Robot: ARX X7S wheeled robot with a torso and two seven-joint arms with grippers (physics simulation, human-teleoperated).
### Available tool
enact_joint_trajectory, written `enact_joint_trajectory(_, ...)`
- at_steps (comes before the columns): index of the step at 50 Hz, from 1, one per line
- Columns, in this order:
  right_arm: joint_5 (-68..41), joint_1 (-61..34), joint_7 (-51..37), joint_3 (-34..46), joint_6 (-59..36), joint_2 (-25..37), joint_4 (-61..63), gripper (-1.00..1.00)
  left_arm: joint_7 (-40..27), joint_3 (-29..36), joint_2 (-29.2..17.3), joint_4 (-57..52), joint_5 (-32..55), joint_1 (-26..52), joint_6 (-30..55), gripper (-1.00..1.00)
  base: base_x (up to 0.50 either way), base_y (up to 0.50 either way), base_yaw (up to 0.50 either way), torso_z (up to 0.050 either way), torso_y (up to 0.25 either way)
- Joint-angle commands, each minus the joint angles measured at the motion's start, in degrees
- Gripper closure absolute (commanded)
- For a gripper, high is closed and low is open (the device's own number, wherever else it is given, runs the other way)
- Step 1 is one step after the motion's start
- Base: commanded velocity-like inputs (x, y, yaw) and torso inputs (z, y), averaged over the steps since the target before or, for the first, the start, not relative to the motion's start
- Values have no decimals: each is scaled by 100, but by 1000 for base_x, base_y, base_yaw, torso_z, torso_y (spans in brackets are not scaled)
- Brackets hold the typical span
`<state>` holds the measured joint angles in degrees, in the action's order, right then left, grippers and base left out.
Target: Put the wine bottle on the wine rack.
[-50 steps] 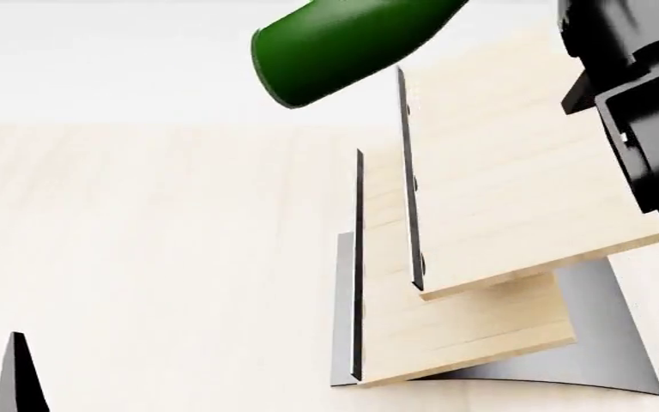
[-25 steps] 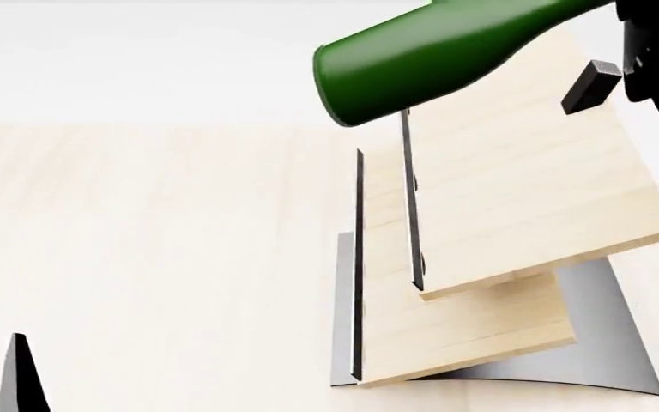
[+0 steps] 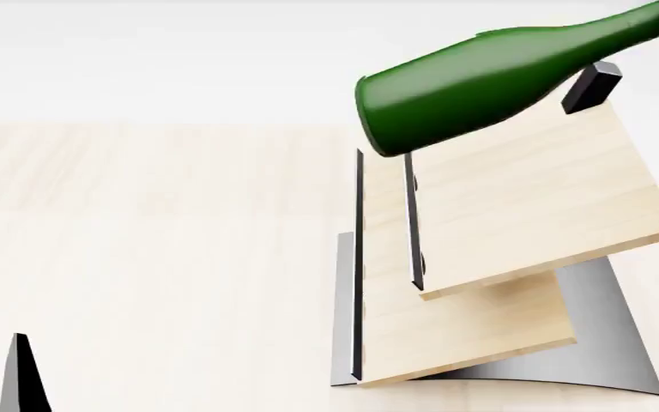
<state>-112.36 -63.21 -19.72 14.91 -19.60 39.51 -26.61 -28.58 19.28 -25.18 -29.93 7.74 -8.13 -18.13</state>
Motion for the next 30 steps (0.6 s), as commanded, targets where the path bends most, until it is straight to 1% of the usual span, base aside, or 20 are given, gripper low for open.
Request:
enact_joint_trajectory(1,-102,110,179,-265,-160,235,-38,100,-5,29,-1,22,-17,0,-16,-100,0,0,0,0,0)
enact_joint_trajectory(30,-2,482,379,-295,-117,353,-28,100,-35,69,-14,30,-21,33,23,-100,0,0,0,1,1)
